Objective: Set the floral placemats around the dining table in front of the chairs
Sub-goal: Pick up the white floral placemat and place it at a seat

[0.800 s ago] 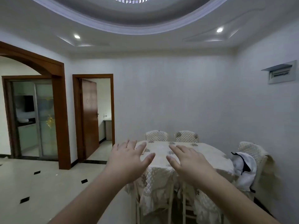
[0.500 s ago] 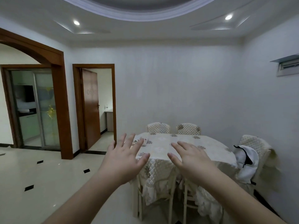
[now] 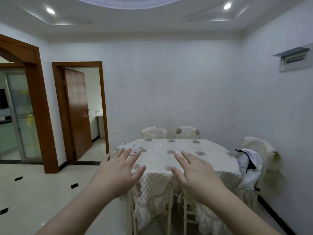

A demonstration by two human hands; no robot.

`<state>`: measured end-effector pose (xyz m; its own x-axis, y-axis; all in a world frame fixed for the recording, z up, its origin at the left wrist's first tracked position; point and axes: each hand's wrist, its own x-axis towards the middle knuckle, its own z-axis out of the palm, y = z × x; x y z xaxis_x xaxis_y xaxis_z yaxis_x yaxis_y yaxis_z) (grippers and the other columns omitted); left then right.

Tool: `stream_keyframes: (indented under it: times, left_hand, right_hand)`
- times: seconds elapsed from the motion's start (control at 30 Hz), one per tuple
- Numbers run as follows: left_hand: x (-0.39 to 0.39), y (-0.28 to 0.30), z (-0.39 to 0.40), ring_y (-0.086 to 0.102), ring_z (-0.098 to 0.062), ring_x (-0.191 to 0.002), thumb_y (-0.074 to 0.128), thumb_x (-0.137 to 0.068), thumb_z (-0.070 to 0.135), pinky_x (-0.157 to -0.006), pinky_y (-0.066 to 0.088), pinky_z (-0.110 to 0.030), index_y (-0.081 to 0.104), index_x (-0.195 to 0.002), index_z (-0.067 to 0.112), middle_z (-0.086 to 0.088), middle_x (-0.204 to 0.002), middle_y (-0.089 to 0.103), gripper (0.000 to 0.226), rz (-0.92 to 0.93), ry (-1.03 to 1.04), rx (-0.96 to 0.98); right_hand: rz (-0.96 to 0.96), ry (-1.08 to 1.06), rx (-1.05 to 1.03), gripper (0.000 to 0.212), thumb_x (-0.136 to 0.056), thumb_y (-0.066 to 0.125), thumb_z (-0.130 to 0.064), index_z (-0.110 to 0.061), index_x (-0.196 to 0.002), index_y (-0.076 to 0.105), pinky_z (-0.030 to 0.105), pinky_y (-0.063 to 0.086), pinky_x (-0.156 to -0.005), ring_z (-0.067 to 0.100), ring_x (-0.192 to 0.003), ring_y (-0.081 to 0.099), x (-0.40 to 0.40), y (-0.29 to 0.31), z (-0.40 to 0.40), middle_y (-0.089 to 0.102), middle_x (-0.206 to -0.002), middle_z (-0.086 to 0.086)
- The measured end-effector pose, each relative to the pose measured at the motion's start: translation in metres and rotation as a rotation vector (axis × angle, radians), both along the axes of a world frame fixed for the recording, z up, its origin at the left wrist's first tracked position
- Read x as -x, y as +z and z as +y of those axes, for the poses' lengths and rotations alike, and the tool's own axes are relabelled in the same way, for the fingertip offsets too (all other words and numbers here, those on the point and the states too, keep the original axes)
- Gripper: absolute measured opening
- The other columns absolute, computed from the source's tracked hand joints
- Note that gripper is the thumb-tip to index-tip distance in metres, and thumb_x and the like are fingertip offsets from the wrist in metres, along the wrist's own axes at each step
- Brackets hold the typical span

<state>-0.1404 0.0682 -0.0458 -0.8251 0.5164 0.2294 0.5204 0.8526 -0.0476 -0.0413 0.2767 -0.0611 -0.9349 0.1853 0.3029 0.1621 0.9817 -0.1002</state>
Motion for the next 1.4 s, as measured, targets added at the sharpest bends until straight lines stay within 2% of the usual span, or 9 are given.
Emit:
stream_keyframes:
  times: [0.23,0.33,0.47,0.57,0.7,0.87,1.1,1.23,1.4]
  left_hand:
    - [0.053,0.009,0.041,0.01,-0.018,-0.152,0.016,-0.094,0.072,-0.116,0.027,-0.047,0.005,-0.155,0.045,0.006,-0.166,0.011,0.068,-0.062,0.08,-0.056]
    - [0.075,0.007,0.039,0.012,-0.016,-0.152,0.015,-0.093,0.073,-0.116,0.027,-0.045,0.005,-0.155,0.045,0.007,-0.165,0.013,0.068,-0.033,0.114,-0.038]
    - [0.106,0.003,0.023,0.015,-0.014,-0.151,0.014,-0.094,0.072,-0.119,0.021,-0.043,0.008,-0.155,0.044,0.008,-0.164,0.018,0.067,0.038,0.157,-0.041]
    - [0.126,0.001,0.006,0.009,-0.015,-0.152,0.014,-0.097,0.068,-0.122,0.009,-0.044,0.009,-0.155,0.042,0.007,-0.165,0.015,0.064,0.046,0.171,-0.041]
    - [0.165,-0.008,-0.027,0.003,-0.016,-0.152,0.013,-0.099,0.065,-0.122,0.001,-0.039,0.01,-0.156,0.039,0.006,-0.165,0.013,0.062,0.087,0.172,-0.048]
    - [0.225,-0.026,-0.084,-0.005,-0.016,-0.153,0.007,-0.093,0.07,-0.121,-0.004,-0.04,0.01,-0.157,0.039,0.007,-0.167,0.005,0.071,0.073,0.203,-0.049]
    - [0.306,-0.035,-0.145,-0.018,-0.018,-0.151,0.002,-0.089,0.07,-0.118,-0.014,-0.039,-0.002,-0.157,0.037,0.005,-0.166,-0.01,0.076,0.05,0.2,0.01]
    - [0.346,-0.045,-0.16,-0.014,-0.017,-0.152,0.002,-0.089,0.071,-0.121,-0.01,-0.041,0.0,-0.157,0.037,0.006,-0.167,-0.006,0.076,0.025,0.195,0.003]
    - [0.407,-0.056,-0.161,0.004,-0.023,-0.153,0.011,-0.094,0.072,-0.123,0.009,-0.05,0.002,-0.156,0.04,0.005,-0.167,0.008,0.07,-0.052,0.243,-0.038]
  right_hand:
    - [0.024,0.042,0.031,0.058,-0.101,0.018,-0.055,-0.032,-0.154,0.016,0.037,0.011,-0.119,0.015,-0.149,0.011,0.065,0.005,0.043,0.012,-0.163,-0.003]
    - [0.026,0.074,0.027,0.058,-0.101,0.018,-0.055,-0.031,-0.154,0.017,0.037,0.01,-0.119,0.016,-0.149,0.01,0.095,0.004,0.041,0.012,-0.163,-0.001]
    - [0.002,0.129,0.005,0.058,-0.102,0.017,-0.055,-0.031,-0.155,0.016,0.039,0.012,-0.119,0.017,-0.148,0.013,0.133,0.002,0.028,0.014,-0.163,-0.002]
    - [-0.004,0.157,-0.018,0.064,-0.097,0.007,-0.058,-0.031,-0.154,0.017,0.037,0.012,-0.119,0.016,-0.148,0.014,0.166,-0.001,0.007,0.018,-0.162,-0.002]
    - [0.001,0.201,-0.049,0.056,-0.102,0.018,-0.054,-0.03,-0.153,0.021,0.035,0.014,-0.116,0.017,-0.147,0.016,0.218,-0.007,-0.032,0.022,-0.16,-0.004]
    - [0.0,0.252,-0.051,0.055,-0.102,0.02,-0.053,-0.031,-0.153,0.022,0.035,0.014,-0.117,0.016,-0.146,0.019,0.287,-0.009,-0.091,0.024,-0.159,-0.005]
    - [0.042,0.284,-0.039,0.053,-0.101,0.02,-0.043,-0.03,-0.152,0.024,0.032,0.013,-0.116,0.012,-0.146,0.017,0.376,-0.015,-0.156,0.025,-0.159,-0.006]
    - [0.023,0.28,-0.046,0.051,-0.103,0.025,-0.04,-0.03,-0.153,0.023,0.032,0.012,-0.117,0.013,-0.146,0.018,0.415,-0.022,-0.17,0.026,-0.158,-0.006]
    - [0.004,0.273,-0.047,0.051,-0.103,0.023,-0.041,-0.03,-0.153,0.023,0.033,0.011,-0.118,0.012,-0.146,0.018,0.471,-0.034,-0.171,0.024,-0.159,-0.007]
